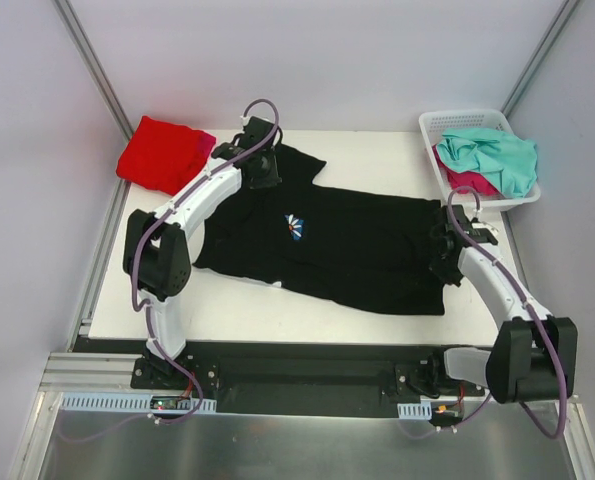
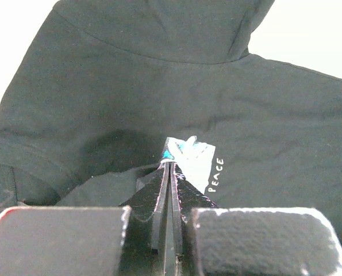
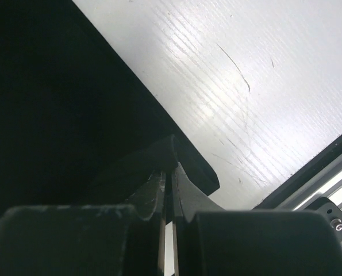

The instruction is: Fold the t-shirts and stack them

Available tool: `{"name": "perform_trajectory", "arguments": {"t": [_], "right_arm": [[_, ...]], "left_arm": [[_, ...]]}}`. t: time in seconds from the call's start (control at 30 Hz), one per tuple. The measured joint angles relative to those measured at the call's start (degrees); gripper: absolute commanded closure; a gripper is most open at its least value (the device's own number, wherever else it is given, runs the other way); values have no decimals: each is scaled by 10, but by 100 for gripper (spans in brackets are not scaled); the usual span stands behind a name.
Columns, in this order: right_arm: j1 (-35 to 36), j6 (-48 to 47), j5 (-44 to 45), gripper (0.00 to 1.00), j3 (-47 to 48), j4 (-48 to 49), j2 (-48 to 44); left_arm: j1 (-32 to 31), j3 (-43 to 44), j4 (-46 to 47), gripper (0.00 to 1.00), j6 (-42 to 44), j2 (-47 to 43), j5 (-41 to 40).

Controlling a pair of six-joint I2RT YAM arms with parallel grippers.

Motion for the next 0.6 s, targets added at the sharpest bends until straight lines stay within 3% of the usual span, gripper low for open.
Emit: {"name": "perform_trajectory", "arguments": {"t": [0.6], "right_arm": [[-26,-12,-2,99,24,55,133]], "left_arm": [[5,38,1,100,9,39,0]]}}
